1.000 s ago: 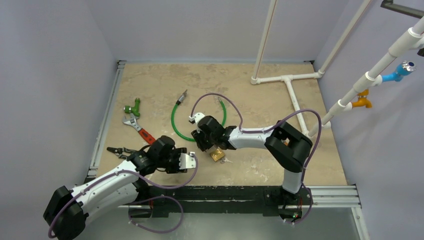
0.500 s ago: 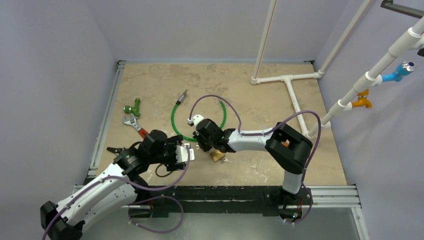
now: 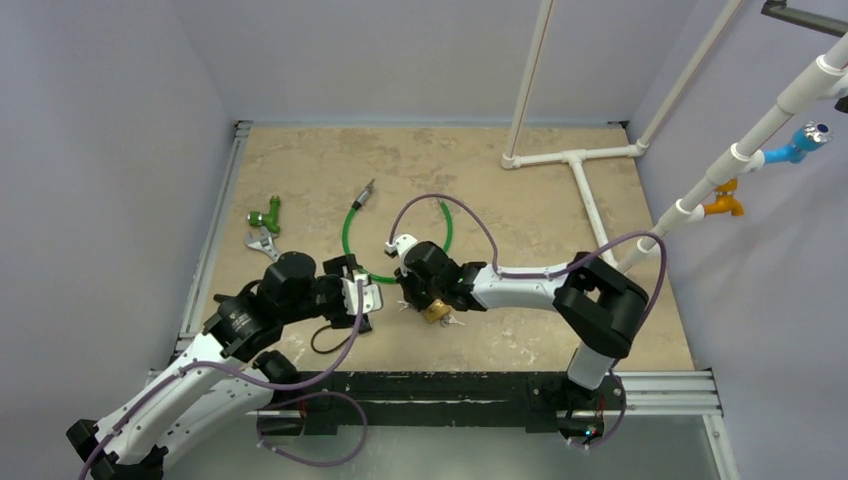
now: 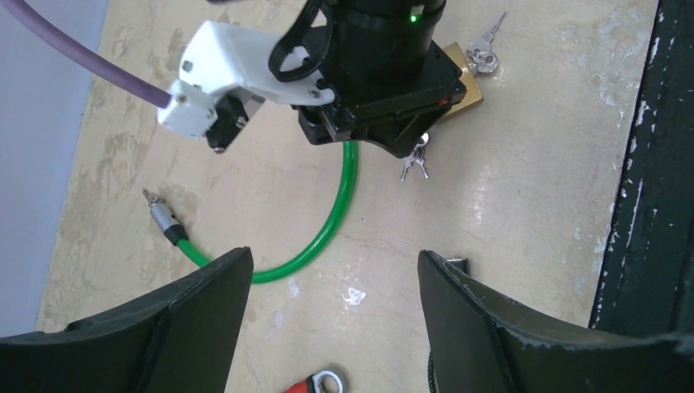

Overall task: Unlock with the key
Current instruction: Pick up the key from the center of the board.

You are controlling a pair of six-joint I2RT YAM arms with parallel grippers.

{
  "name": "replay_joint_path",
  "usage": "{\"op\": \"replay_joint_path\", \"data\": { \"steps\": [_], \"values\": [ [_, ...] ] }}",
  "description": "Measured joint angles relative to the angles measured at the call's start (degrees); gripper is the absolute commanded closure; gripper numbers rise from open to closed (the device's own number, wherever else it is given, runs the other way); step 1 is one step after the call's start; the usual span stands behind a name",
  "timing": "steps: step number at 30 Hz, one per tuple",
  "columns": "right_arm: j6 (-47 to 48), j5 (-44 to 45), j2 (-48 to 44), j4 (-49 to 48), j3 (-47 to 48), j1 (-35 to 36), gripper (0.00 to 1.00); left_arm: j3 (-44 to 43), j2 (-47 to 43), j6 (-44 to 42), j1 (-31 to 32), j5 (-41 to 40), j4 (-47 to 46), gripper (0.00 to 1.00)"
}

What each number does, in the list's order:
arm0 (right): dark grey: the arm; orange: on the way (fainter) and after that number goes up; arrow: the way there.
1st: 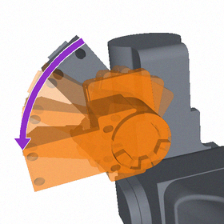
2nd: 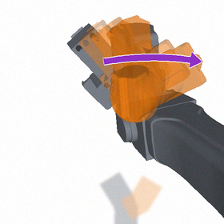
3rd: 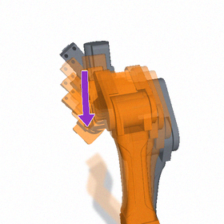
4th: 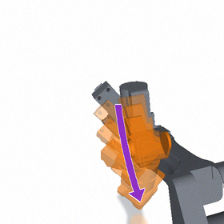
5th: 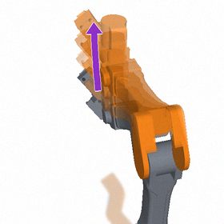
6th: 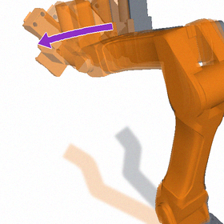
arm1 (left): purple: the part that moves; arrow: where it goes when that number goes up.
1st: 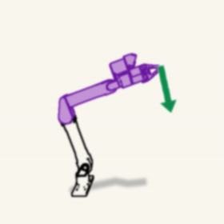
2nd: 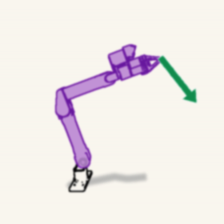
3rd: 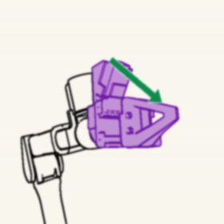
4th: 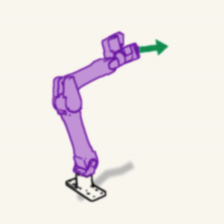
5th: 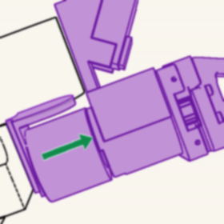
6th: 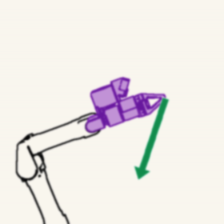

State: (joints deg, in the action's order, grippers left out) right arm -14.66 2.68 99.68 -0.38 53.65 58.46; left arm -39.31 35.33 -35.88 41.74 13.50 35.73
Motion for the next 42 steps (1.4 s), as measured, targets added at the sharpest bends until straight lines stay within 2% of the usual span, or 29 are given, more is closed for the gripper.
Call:
{"op": "replay_joint_path", "data": {
  "steps": [10,11,13,15,24,38,39,42],
  "values": [
    [-2.29,-6.75,-13.03,-0.96,-0.68,-1.81,1.0,5.66,5.44,3.8,-0.31,1.33,-6.43,0.32],
    [-2.38,-6.8,-13.88,-0.92,-0.68,-1.97,0.92,5.84,6.71,4.63,-0.74,1.64,-7.06,0.32],
    [-2.58,-6.78,-14.58,-0.35,-0.39,-2.4,0.66,6.01,8.7,5.99,-2.32,2.62,-7.93,0.33],
    [-2.78,-6.67,-13.92,0.44,-0.28,-2.75,0.62,6.01,8.66,6.8,-3.98,3.58,-8.04,0.33],
    [-2.62,-6.75,-3.69,3.56,-0.42,-3.08,0.68,4.92,2.27,6.43,-6.16,6.54,-7.1,0.28],
    [-2.21,-5.11,-0.24,3.21,-0.35,-3.08,0.69,1.88,2.64,6.05,-6.16,8.35,-4.76,0.27],
    [-2.21,-5.07,-0.11,3.1,-0.35,-3.08,0.71,1.75,2.51,6.05,-6.16,8.55,-4.59,0.27],
    [-2.1,-4.92,0.13,2.51,-0.35,-3.08,0.87,1.14,2.27,6.03,-6.16,9.03,-4.31,0.29]
  ]
}}
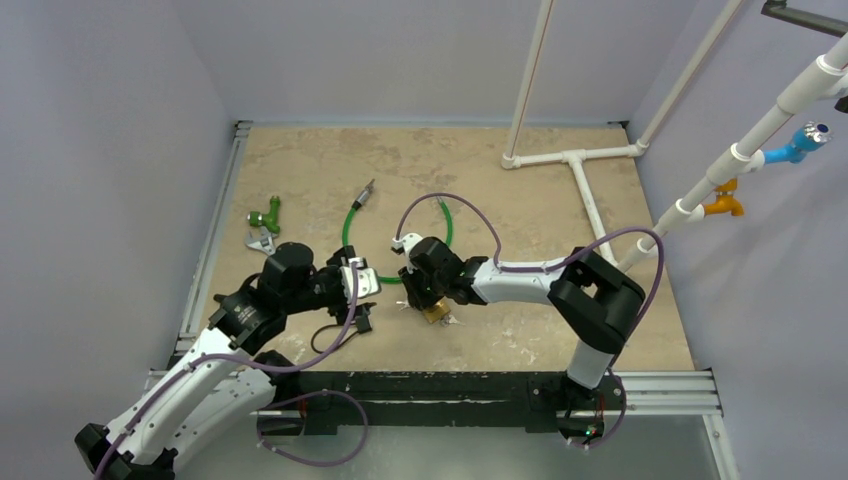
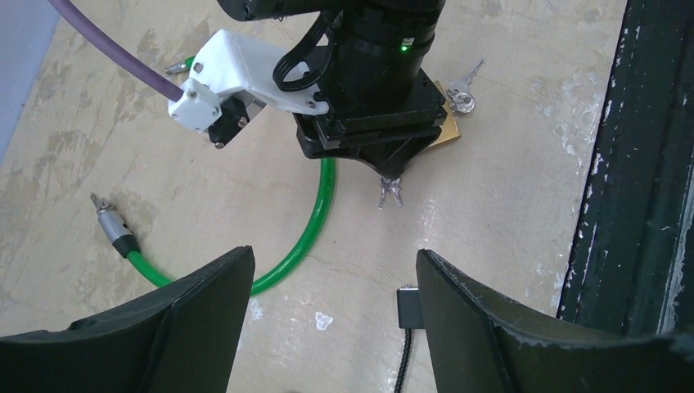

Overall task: Unlock with the key
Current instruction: Pick up the key from the center of the board.

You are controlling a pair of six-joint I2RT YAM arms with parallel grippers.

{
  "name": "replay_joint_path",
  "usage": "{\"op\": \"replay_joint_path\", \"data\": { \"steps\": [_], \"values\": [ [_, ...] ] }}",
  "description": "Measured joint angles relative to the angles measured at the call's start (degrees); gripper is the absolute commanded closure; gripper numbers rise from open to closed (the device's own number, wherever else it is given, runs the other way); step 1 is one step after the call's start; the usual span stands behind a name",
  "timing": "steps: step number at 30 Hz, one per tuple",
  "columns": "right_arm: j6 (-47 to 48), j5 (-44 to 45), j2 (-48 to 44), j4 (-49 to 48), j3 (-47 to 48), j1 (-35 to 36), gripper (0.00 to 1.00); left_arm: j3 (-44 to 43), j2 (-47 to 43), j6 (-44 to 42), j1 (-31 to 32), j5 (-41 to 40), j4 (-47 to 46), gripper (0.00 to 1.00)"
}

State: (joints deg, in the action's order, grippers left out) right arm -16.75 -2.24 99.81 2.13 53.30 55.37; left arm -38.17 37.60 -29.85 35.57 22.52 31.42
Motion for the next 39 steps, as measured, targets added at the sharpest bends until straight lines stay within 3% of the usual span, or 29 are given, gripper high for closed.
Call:
{"op": "replay_joint_path", "data": {
  "steps": [3,13,25,32,39],
  "values": [
    [-0.04,0.0,0.24,-0.37,0.02,0.0,1.0,-0.26,-0.37,-0.04,0.0,0.28,-0.02,0.29],
    [-0.2,-1.88,-1.09,0.52,0.15,0.0,1.0,0.35,-0.61,-1.25,-0.02,0.35,-0.92,0.31],
    [-2.34,-8.26,-12.94,3.58,1.01,-0.02,1.0,8.37,5.4,-2.58,-0.09,1.07,-7.45,0.31],
    [-3.32,-10.03,-18.1,7.04,5.01,-0.13,1.0,5.11,5.81,3.1,-0.17,4.79,-9.55,0.4],
    [-4.79,-12.72,-24.22,7.8,10.29,-0.26,1.0,1.46,4.0,9.38,-0.2,10.36,-11.19,0.42]
  ]
}}
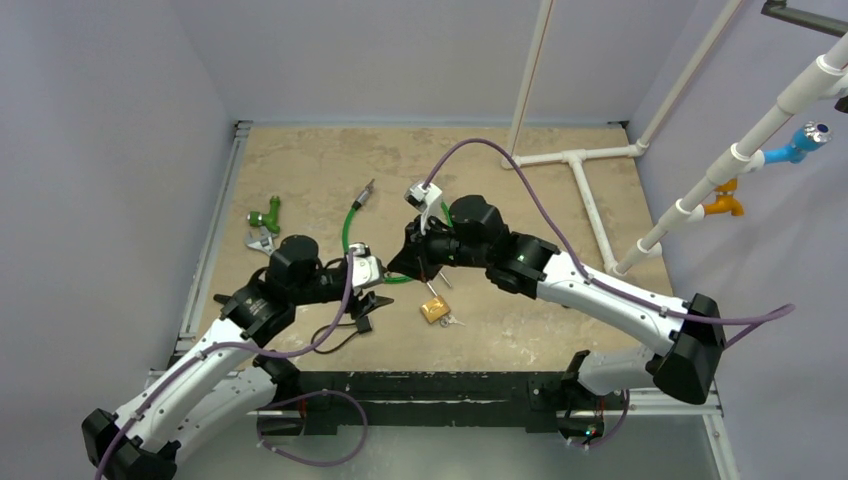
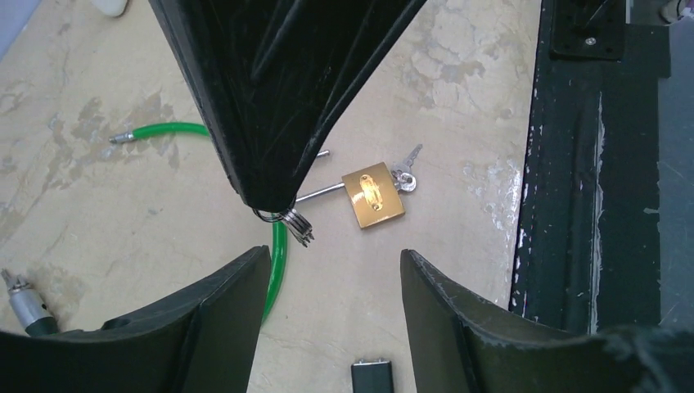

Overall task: Unlock with the key
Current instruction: Pick up the key from the center of the board.

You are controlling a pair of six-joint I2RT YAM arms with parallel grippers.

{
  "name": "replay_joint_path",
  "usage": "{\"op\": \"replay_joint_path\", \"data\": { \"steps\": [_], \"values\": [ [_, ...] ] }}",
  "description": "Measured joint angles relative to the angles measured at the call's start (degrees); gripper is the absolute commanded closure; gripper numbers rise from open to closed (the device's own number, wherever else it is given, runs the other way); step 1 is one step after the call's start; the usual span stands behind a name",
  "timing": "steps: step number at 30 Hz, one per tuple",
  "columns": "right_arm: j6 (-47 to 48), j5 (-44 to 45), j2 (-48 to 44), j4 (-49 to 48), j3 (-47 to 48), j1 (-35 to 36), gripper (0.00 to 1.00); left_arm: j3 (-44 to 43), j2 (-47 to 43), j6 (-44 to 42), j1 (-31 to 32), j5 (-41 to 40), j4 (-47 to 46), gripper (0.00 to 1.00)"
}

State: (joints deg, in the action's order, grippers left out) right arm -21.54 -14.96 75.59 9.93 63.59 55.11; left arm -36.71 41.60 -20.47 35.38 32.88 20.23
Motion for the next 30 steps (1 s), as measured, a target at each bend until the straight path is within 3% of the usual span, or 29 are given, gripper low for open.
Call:
{"op": "replay_joint_path", "data": {
  "steps": [2,11,14,17,19,22,30],
  "values": [
    [-0.39,-0.9,-0.72,0.0,1.18,0.0,1.0,-0.79,-0.26,0.74,0.0,0.37,0.04,0.47],
    [-1.64,-2.32,-1.66,1.79,2.16,0.0,1.0,-6.16,-2.78,3.28,-0.02,2.47,1.44,0.91],
    [-1.75,-2.51,-1.81,2.08,2.19,0.0,1.0,-7.08,-2.99,3.41,-0.13,3.41,2.43,0.95],
    [-1.97,-2.56,-1.81,2.29,2.19,0.0,1.0,-7.45,-3.02,3.32,-0.11,4.61,3.28,0.88],
    [-2.08,-2.6,-1.86,2.29,2.19,0.0,1.0,-7.45,-2.99,2.97,-0.11,5.03,4.13,0.7],
    [-2.32,-2.71,-1.88,2.27,2.19,0.0,1.0,-7.45,-2.95,2.69,-0.11,5.14,5.33,0.53],
    [-3.17,-2.82,-3.08,1.92,2.21,-0.11,1.0,-6.49,-2.62,4.57,-0.5,3.3,4.33,0.49]
  ]
}}
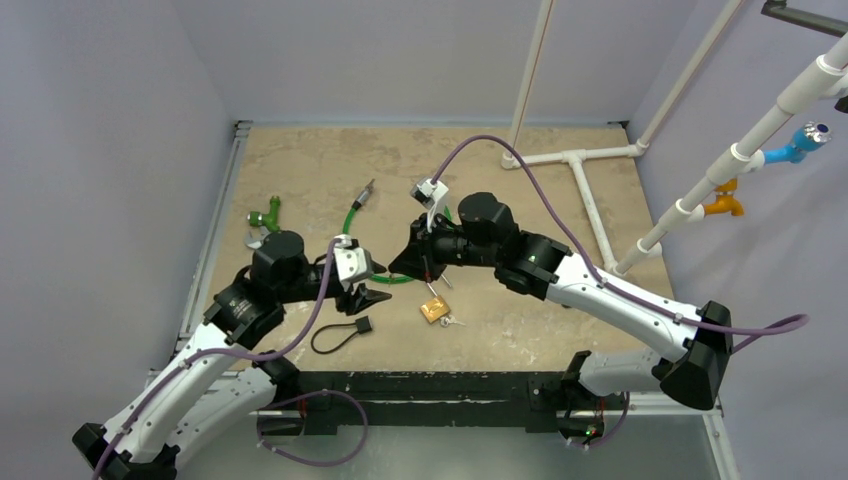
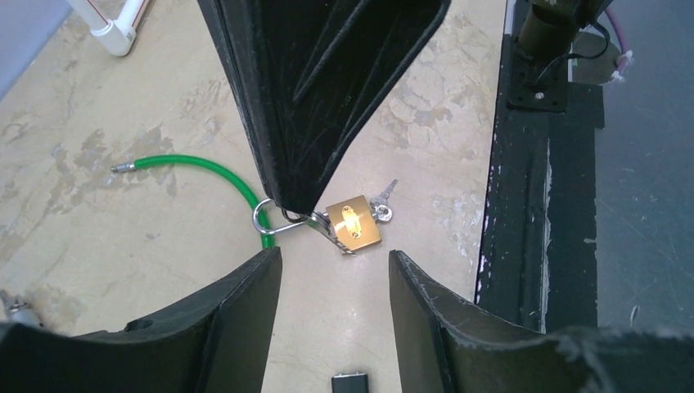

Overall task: Unlock with the key
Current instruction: Pick up the key from the center of the board.

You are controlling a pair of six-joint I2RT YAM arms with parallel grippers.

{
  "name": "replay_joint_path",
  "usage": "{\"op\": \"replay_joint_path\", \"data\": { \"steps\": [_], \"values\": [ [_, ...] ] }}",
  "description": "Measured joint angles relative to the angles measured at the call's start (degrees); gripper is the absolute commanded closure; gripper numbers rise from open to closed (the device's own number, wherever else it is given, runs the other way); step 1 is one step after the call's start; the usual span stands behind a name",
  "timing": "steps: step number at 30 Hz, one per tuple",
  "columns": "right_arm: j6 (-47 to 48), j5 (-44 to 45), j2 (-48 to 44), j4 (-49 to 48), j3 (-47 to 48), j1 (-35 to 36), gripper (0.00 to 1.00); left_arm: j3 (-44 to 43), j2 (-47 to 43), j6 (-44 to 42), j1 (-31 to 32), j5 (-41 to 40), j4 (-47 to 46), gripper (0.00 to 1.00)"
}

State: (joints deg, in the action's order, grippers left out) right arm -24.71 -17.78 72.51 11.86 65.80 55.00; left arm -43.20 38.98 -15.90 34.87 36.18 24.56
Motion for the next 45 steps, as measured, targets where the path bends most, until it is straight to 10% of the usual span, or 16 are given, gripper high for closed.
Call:
{"op": "replay_joint_path", "data": {
  "steps": [6,27,30,35,38,41,45],
  "values": [
    [-0.7,-1.25,-0.02,-0.35,0.63,0.0,1.0,0.92,0.92,3.28,-0.39,0.26,-2.03,0.47],
    [-2.27,-2.45,-1.16,-2.49,0.81,0.0,1.0,-2.69,-0.7,0.46,-1.49,7.1,3.39,0.95],
    [-2.27,-2.47,-1.38,-2.51,0.74,0.0,1.0,-2.89,-1.22,0.46,-1.49,7.1,3.58,0.93],
    [-2.27,-2.47,-1.55,-2.49,0.68,0.0,1.0,-2.89,-1.44,0.2,-1.73,5.4,3.58,0.39],
    [-2.29,-2.51,-1.9,-2.51,0.59,0.0,1.0,-2.84,-1.38,0.44,-1.88,2.1,3.41,0.27],
    [-2.29,-2.51,-2.21,-2.69,0.57,0.0,1.0,-2.84,-0.94,0.92,-1.88,1.27,3.26,0.26],
    [-2.32,-2.54,-2.4,-3.34,0.48,0.0,1.0,-2.84,0.2,2.99,-1.92,4.9,2.4,0.52]
  ]
}}
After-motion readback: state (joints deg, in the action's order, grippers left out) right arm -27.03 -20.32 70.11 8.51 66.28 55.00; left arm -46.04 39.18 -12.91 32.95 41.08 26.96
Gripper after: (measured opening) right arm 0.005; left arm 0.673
